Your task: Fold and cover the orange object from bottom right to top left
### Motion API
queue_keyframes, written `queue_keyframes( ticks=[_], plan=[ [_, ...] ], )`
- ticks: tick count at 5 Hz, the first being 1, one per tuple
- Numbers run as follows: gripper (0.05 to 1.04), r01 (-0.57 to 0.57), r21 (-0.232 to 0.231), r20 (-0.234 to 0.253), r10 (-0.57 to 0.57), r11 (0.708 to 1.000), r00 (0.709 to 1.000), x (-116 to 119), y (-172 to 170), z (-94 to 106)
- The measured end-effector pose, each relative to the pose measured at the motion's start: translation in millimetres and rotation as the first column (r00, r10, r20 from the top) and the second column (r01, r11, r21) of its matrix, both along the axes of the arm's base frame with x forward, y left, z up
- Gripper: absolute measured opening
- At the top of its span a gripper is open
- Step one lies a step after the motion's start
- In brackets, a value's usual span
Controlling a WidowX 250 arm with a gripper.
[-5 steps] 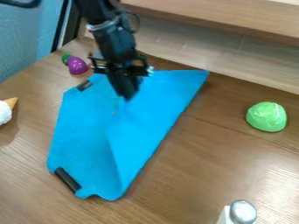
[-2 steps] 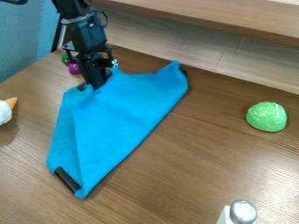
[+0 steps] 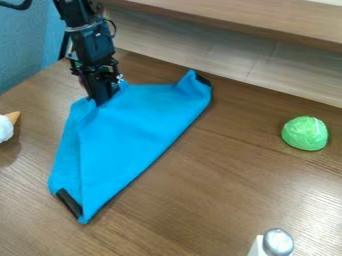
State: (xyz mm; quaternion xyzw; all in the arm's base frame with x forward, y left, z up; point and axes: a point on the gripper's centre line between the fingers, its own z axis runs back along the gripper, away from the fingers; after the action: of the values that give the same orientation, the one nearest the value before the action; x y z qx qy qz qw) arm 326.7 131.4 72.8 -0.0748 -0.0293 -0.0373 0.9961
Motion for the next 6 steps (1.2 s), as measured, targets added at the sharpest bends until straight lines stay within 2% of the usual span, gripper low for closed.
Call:
queue_keyframes(
  ticks=[1, 2, 3, 4, 5, 6],
  plan=[
    [0.059, 0.033, 0.102, -0.001, -0.034, 0.994, 0.999, -6.1, 9.5, -17.5],
    [0.059, 0.100, 0.170, 0.020, -0.105, 0.980, 0.994, -8.7, 5.5, -25.9],
    [0.083, 0.092, 0.154, 0.025, -0.097, 0.984, 0.995, -9.5, 3.5, -27.8],
    [0.255, 0.030, 0.073, 0.052, -0.034, 0.997, 0.998, -15.8, 0.0, -35.3],
    [0.550, 0.008, -0.021, 0.074, -0.007, 1.000, 0.997, -18.7, -13.8, -39.5],
    [0.806, -0.005, -0.040, 0.144, 0.011, 0.999, 0.990, -17.5, -17.0, -20.0]
  ],
)
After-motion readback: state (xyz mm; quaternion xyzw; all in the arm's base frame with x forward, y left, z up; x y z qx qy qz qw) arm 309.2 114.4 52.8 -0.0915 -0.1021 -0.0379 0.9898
